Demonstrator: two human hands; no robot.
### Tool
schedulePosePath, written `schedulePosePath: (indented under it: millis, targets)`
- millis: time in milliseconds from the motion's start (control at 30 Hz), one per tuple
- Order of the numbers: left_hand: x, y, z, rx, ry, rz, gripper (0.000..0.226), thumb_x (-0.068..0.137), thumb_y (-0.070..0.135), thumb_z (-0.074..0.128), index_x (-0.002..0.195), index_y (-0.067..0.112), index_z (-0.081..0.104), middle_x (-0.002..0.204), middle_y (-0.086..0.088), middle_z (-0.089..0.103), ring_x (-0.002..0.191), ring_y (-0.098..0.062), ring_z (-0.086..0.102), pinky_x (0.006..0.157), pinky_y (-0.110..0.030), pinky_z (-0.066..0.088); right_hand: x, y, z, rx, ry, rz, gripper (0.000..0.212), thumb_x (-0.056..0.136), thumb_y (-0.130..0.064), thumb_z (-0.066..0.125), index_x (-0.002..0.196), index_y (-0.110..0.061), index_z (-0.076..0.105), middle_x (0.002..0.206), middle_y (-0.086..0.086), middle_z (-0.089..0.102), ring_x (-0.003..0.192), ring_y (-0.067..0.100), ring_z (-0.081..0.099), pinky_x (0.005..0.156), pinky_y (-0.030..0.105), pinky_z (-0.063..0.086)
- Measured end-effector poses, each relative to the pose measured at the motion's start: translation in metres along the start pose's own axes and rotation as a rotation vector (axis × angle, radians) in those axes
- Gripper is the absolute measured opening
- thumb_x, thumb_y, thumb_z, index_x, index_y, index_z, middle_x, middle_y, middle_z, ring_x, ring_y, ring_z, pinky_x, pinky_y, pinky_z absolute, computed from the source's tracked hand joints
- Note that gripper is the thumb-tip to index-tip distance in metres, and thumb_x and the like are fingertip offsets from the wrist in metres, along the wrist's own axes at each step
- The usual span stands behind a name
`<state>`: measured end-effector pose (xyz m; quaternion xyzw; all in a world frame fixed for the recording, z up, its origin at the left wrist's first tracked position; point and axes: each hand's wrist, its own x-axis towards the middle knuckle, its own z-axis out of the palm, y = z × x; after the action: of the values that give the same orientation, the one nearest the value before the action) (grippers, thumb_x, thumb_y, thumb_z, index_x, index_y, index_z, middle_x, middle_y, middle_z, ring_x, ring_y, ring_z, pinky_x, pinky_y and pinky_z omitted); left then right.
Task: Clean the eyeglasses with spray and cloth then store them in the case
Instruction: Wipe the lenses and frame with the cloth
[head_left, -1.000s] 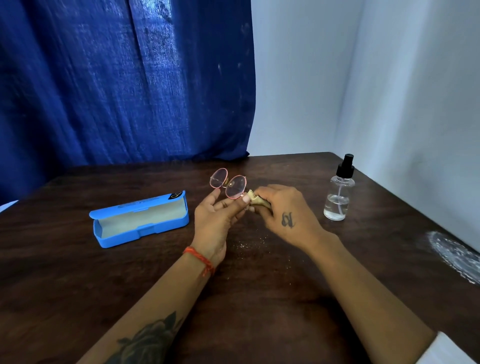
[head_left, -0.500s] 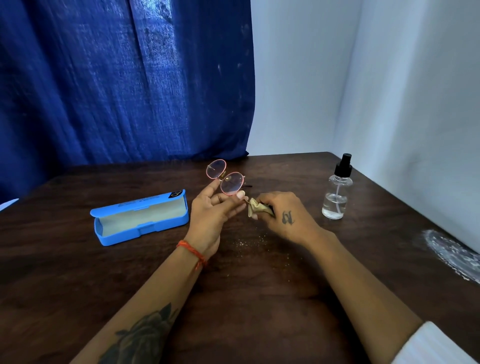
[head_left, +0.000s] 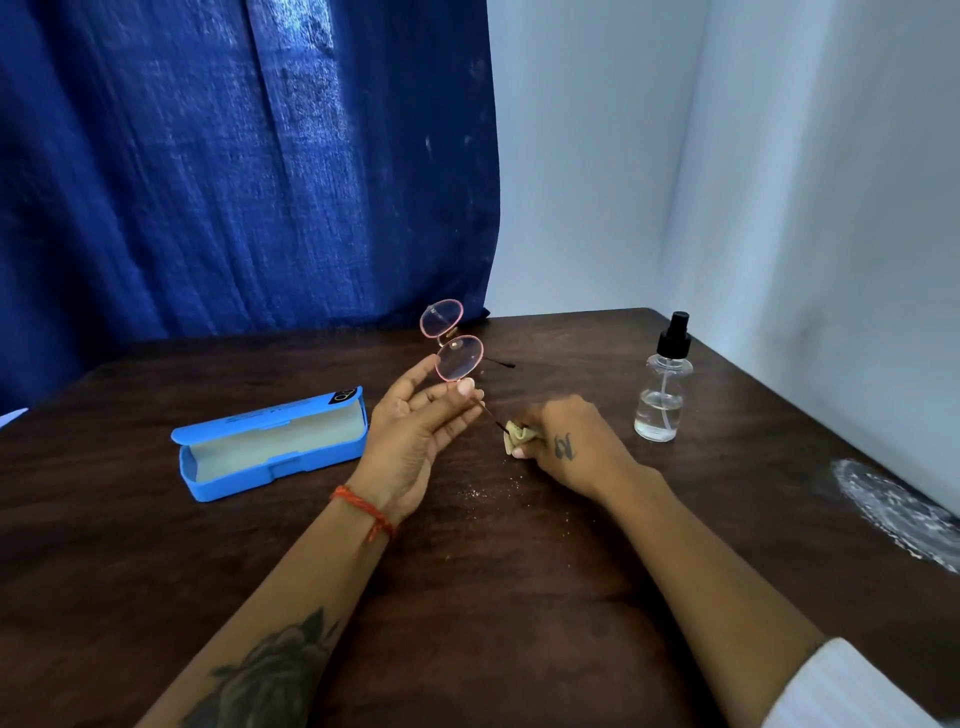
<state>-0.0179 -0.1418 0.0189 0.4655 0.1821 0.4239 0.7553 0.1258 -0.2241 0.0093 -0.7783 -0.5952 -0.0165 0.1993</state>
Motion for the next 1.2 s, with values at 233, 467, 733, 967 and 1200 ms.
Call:
schedulePosePath:
  millis: [233,467,733,967,1200]
  targets:
    - [0.001,-0.005,0.000,0.067,0.040,0.018,0.020,0.080,0.011,0.061,0.100,0.006,0.063,0.082,-0.002,0.071,0.081,-0.012,0.069,0.077,-0.027,0.058,0.000,-0.004,0.000,0.038,0.010,-0.014,0.015,0.083,-0.020,0.066,0.097,-0.015,0.066,0.091,0.010,0.067,0.087,0.025,0.060,0.065,0.024,0.035]
    - [0.001,-0.007,-0.001,0.144,0.040,0.086,0.009,0.085,0.014,0.057,0.085,0.010,0.064,0.088,-0.004,0.068,0.083,-0.014,0.068,0.079,-0.031,0.058,0.000,-0.003,0.001,0.076,-0.001,0.031,0.013,0.081,-0.022,0.068,0.093,-0.017,0.067,0.089,0.009,0.067,0.084,0.025,0.061,0.065,0.026,0.038]
    - [0.004,0.005,-0.007,0.153,0.062,0.099,0.015,0.089,0.017,0.053,0.092,0.010,0.066,0.092,-0.005,0.063,0.082,-0.012,0.063,0.076,-0.035,0.059,0.002,0.007,-0.004,-0.033,0.012,0.193,0.015,0.083,-0.021,0.065,0.092,-0.010,0.068,0.090,0.014,0.068,0.082,0.029,0.063,0.067,0.029,0.048]
    - [0.004,0.011,-0.011,0.336,0.053,0.214,0.017,0.091,0.018,0.051,0.092,0.008,0.066,0.092,-0.009,0.066,0.080,-0.013,0.068,0.070,-0.031,0.060,0.005,0.010,-0.012,0.145,0.600,0.124,0.022,0.086,-0.007,0.059,0.106,-0.006,0.068,0.098,0.015,0.063,0.087,0.028,0.059,0.071,0.020,0.036]
    - [-0.001,0.014,-0.006,0.487,-0.059,0.332,0.018,0.092,0.015,0.047,0.090,0.016,0.065,0.096,-0.007,0.065,0.080,-0.013,0.071,0.062,-0.025,0.059,0.016,0.009,-0.025,0.398,0.989,-0.048,0.035,0.089,-0.007,0.056,0.123,-0.002,0.057,0.118,0.017,0.061,0.106,0.012,0.054,0.094,0.017,0.044]
